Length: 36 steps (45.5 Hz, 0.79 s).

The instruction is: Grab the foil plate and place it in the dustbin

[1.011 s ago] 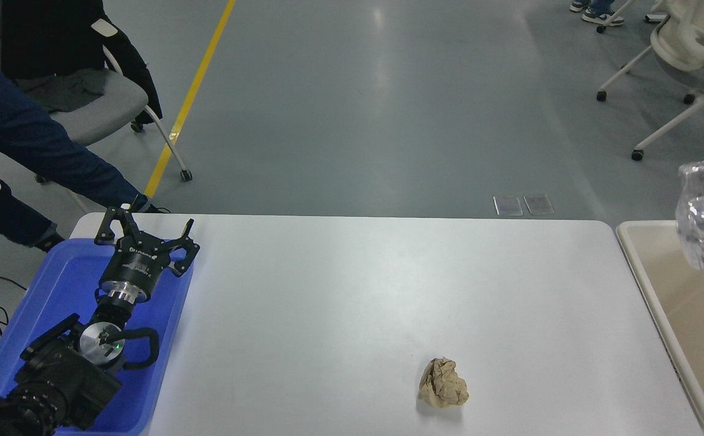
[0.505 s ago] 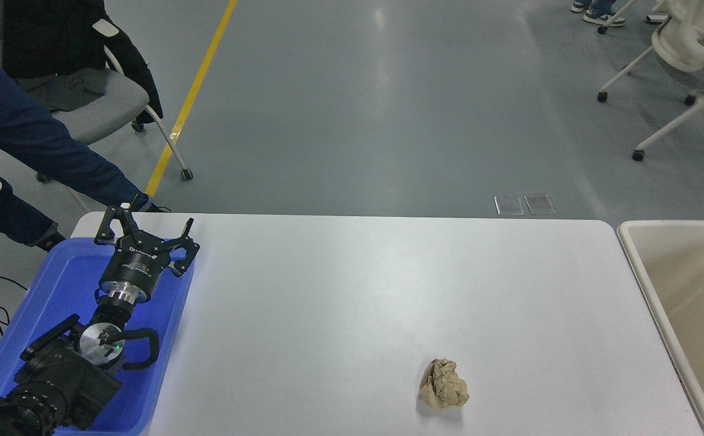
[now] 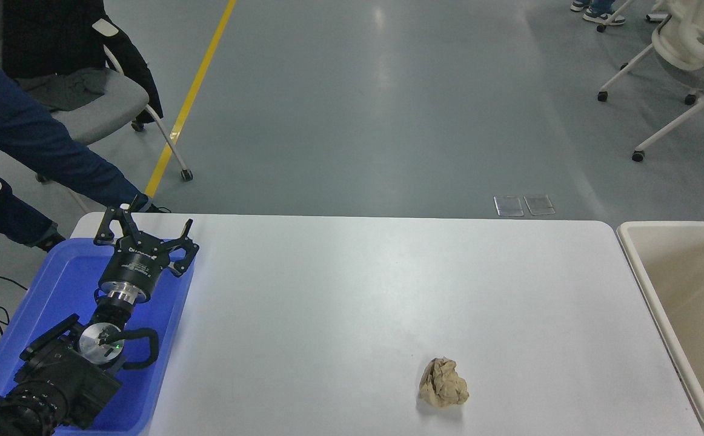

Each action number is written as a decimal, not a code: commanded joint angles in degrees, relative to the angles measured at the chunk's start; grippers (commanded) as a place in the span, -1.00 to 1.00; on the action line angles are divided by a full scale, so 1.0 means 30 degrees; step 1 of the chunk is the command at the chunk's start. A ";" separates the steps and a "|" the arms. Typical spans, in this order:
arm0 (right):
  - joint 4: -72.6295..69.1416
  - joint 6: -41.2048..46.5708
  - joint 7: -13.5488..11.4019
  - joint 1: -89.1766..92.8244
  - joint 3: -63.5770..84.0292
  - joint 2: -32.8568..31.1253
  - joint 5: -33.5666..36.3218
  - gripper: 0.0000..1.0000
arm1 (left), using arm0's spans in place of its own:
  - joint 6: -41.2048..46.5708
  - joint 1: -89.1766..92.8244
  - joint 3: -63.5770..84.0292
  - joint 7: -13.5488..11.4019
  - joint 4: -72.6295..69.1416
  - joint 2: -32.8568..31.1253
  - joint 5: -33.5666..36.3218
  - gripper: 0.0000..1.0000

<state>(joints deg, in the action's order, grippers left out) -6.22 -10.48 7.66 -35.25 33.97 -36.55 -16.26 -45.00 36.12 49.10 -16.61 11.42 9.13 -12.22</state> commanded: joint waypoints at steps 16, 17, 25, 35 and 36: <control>0.1342 -0.0754 0.0023 0.0736 -0.0484 0.0611 -0.0028 0.25 | 0.0000 0.0000 0.0012 0.0001 0.0001 0.0003 -0.0001 1.00; 0.1342 -0.0930 0.0023 0.0706 -0.0484 0.0582 -0.0028 0.47 | 0.0000 0.0029 -0.0017 0.0001 0.0001 0.0003 -0.0001 1.00; 0.1167 -0.1664 0.0023 0.0531 -0.0747 0.0552 0.0002 0.84 | 0.0000 0.0000 -0.0017 0.0001 0.0001 0.0002 -0.0001 1.00; -0.0820 -0.1459 0.0023 -0.1164 -0.1216 -0.0412 0.0031 1.00 | 0.0000 0.0000 -0.0017 0.0001 0.0001 0.0003 -0.0001 1.00; -0.1493 -0.1459 0.0023 -0.1604 -0.1216 -0.0821 0.0031 1.00 | 0.0000 0.0000 -0.0017 0.0001 0.0001 0.0003 -0.0001 1.00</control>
<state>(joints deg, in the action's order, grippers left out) -3.79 -14.56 7.74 -34.33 31.43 -35.29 -16.28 -45.00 36.12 49.06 -16.61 11.42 9.13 -12.21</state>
